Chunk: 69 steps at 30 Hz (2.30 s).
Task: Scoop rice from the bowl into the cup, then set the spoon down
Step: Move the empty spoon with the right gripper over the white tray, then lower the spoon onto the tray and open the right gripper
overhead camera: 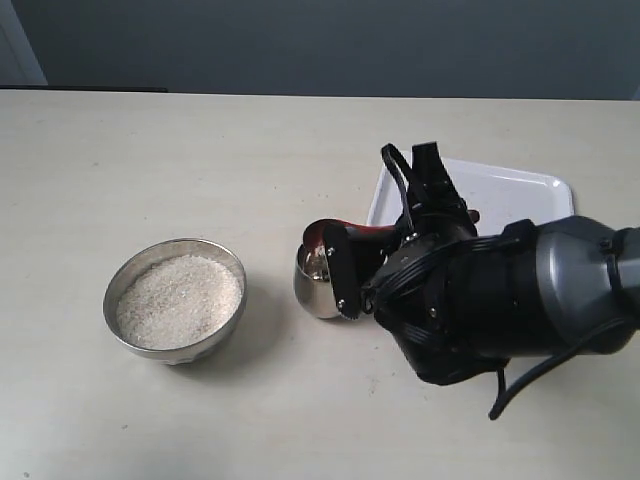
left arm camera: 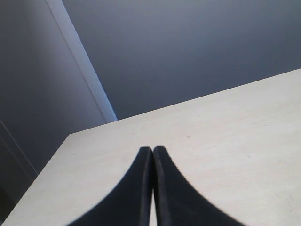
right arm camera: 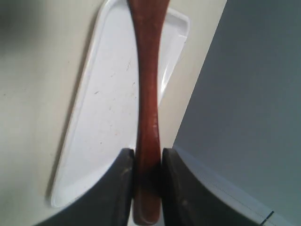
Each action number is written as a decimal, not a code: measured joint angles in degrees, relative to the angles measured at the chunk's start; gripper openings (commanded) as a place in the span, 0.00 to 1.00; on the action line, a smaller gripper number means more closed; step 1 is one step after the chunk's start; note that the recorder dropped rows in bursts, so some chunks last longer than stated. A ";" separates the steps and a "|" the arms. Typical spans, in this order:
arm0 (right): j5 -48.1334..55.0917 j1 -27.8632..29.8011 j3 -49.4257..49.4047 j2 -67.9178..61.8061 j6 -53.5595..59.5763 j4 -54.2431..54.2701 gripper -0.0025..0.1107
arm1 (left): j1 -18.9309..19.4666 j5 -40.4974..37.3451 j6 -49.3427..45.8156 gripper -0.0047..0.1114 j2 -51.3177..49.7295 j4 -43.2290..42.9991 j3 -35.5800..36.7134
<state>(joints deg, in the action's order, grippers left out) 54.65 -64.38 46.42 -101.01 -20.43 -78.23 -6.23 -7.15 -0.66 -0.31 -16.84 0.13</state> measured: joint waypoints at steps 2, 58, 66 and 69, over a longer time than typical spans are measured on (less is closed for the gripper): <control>0.53 -0.13 -0.70 -0.03 -2.15 -0.57 0.01 | 0.00 0.00 0.00 0.04 0.00 0.00 0.00; 4.43 8.52 -1.76 4.92 -13.35 0.39 0.01 | 0.00 0.00 0.00 0.04 0.00 0.00 0.00; -13.04 26.03 -1.76 6.49 -6.85 6.79 0.01 | 0.00 0.00 0.00 0.04 0.00 0.00 0.00; -18.15 30.71 -1.76 6.49 -5.49 6.92 0.01 | 0.00 0.00 0.00 0.04 0.00 0.00 0.00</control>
<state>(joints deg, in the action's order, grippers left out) 36.49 -33.67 44.67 -94.52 -25.93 -71.31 -6.23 -7.15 -0.66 -0.31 -16.84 0.13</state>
